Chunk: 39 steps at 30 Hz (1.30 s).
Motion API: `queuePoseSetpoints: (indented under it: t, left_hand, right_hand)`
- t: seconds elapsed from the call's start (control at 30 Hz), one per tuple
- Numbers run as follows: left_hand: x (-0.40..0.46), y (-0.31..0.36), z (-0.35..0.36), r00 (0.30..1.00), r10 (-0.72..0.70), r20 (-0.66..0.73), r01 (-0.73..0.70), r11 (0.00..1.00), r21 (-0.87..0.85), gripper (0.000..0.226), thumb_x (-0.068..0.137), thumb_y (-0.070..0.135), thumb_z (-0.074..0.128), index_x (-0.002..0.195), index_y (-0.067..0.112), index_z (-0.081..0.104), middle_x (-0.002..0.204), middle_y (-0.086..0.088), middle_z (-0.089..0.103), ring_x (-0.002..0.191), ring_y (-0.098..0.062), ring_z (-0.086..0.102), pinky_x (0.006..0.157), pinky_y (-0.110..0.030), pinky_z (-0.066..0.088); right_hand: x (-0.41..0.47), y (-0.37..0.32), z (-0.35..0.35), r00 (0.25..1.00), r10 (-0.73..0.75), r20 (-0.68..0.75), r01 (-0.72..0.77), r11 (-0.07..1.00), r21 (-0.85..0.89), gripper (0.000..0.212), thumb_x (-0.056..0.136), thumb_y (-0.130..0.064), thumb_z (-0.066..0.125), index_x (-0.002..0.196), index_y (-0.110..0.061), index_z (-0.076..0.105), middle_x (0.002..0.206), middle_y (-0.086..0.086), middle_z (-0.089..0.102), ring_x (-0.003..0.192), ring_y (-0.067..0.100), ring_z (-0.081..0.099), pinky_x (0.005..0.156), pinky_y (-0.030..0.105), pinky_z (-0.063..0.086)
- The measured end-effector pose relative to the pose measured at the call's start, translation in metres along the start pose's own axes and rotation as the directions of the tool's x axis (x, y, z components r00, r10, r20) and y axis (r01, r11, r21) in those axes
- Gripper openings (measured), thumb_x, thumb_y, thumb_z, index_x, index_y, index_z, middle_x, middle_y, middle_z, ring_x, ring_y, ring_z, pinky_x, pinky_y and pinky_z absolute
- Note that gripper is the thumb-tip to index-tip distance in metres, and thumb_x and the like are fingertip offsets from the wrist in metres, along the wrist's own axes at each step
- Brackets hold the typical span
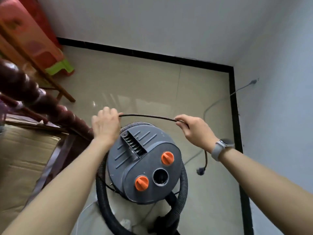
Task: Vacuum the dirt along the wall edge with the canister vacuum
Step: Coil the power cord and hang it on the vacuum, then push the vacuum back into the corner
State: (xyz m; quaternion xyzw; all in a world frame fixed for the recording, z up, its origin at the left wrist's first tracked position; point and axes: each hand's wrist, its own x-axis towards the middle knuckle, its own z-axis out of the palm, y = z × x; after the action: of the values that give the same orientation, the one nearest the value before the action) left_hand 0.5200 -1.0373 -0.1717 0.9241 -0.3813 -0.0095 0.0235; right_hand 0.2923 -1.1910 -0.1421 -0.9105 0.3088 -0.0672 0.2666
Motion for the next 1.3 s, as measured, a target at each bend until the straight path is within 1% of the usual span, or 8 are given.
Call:
queuePoseSetpoints:
  t: [0.17, 0.37, 0.47, 0.67, 0.87, 1.0, 1.2, 1.3]
  left_hand:
    - [0.007, 0.008, 0.034, 0.957, -0.222, 0.186, 0.229, 0.973, -0.020, 0.046, 0.100, 0.042, 0.034, 0.117, 0.002, 0.050, 0.123, -0.023, 0.037, 0.113, -0.041, 0.041, 0.091, -0.047, 0.039]
    - [0.011, 0.055, 0.091, 0.954, -0.106, 0.282, 0.232, 0.856, -0.463, 0.062, 0.096, 0.035, 0.050, 0.146, 0.007, 0.027, 0.142, -0.020, 0.024, 0.132, -0.036, 0.028, 0.111, -0.039, 0.021]
    - [0.016, 0.056, 0.118, 0.941, -0.040, 0.337, 0.174, 0.909, -0.378, 0.070, 0.094, 0.037, 0.051, 0.151, 0.017, 0.015, 0.152, -0.015, 0.015, 0.140, -0.032, 0.016, 0.114, -0.042, 0.017]
    - [-0.019, 0.059, 0.141, 0.921, 0.002, 0.389, 0.093, 0.970, -0.224, 0.059, 0.095, 0.048, 0.043, 0.148, 0.025, 0.028, 0.156, -0.005, 0.021, 0.144, -0.024, 0.013, 0.115, -0.052, 0.010]
    - [-0.076, 0.070, 0.139, 0.977, 0.030, 0.212, 0.028, 0.963, -0.268, 0.056, 0.095, 0.041, 0.047, 0.146, 0.019, 0.035, 0.157, -0.006, 0.018, 0.147, -0.023, 0.000, 0.114, -0.055, -0.001]
    - [-0.104, 0.073, 0.133, 0.979, -0.012, 0.201, 0.085, 0.929, -0.359, 0.059, 0.094, 0.037, 0.050, 0.148, 0.022, 0.030, 0.159, -0.006, 0.008, 0.147, -0.022, -0.004, 0.115, -0.054, 0.000]
    - [-0.154, 0.050, 0.126, 0.958, -0.187, 0.217, 0.263, 0.876, -0.404, 0.076, 0.088, 0.037, 0.060, 0.150, 0.024, 0.020, 0.160, -0.005, 0.002, 0.147, -0.021, -0.005, 0.115, -0.052, -0.004]
    - [-0.175, 0.036, 0.132, 0.921, -0.237, 0.309, 0.349, 0.855, -0.385, 0.081, 0.086, 0.044, 0.061, 0.151, 0.028, 0.014, 0.160, 0.000, 0.001, 0.147, -0.018, -0.007, 0.116, -0.049, -0.005]
  right_hand:
    - [-0.033, 0.060, 0.050, 0.941, 0.330, 0.072, -0.337, 0.901, 0.273, 0.021, 0.098, -0.021, 0.047, 0.098, -0.010, 0.066, 0.075, 0.001, 0.062, 0.074, 0.022, 0.054, 0.069, 0.031, 0.041]
    - [-0.049, 0.082, 0.117, 0.626, 0.675, 0.389, -0.585, 0.077, 0.808, 0.019, 0.101, -0.015, 0.035, 0.094, -0.011, 0.052, 0.055, -0.002, 0.028, 0.032, 0.003, 0.025, 0.033, 0.014, 0.019]
    - [-0.057, 0.095, 0.146, 0.568, 0.680, 0.464, -0.575, -0.075, 0.815, 0.030, 0.099, -0.007, 0.032, 0.079, -0.015, 0.053, 0.049, -0.004, 0.036, 0.035, 0.005, 0.034, 0.036, 0.015, 0.026]
    - [-0.045, 0.116, 0.179, 0.598, 0.696, 0.397, -0.606, 0.069, 0.792, 0.046, 0.094, 0.005, 0.031, 0.101, -0.027, 0.064, 0.048, -0.013, 0.054, 0.051, 0.011, 0.038, 0.047, 0.020, 0.038]
    - [-0.067, 0.132, 0.189, 0.649, 0.553, 0.522, -0.755, 0.385, 0.531, 0.045, 0.099, -0.010, 0.034, 0.144, -0.012, 0.037, 0.108, 0.000, 0.058, 0.087, 0.010, 0.055, 0.080, 0.020, 0.041]
    - [-0.071, 0.124, 0.178, 0.700, 0.496, 0.513, -0.713, 0.522, 0.468, 0.047, 0.102, -0.024, 0.035, 0.147, -0.011, 0.030, 0.152, 0.002, 0.032, 0.140, 0.017, 0.029, 0.112, 0.026, 0.021]
    - [-0.061, 0.070, 0.145, 0.993, 0.117, 0.014, -0.117, 0.955, 0.272, 0.047, 0.094, -0.023, 0.048, 0.138, -0.007, 0.045, 0.141, 0.013, 0.045, 0.133, 0.028, 0.039, 0.113, 0.040, 0.026]
    - [-0.065, 0.047, 0.153, 0.957, -0.200, 0.209, 0.219, 0.973, -0.070, 0.062, 0.088, -0.043, 0.048, 0.145, -0.021, 0.036, 0.151, 0.015, 0.031, 0.140, 0.035, 0.026, 0.111, 0.059, 0.015]
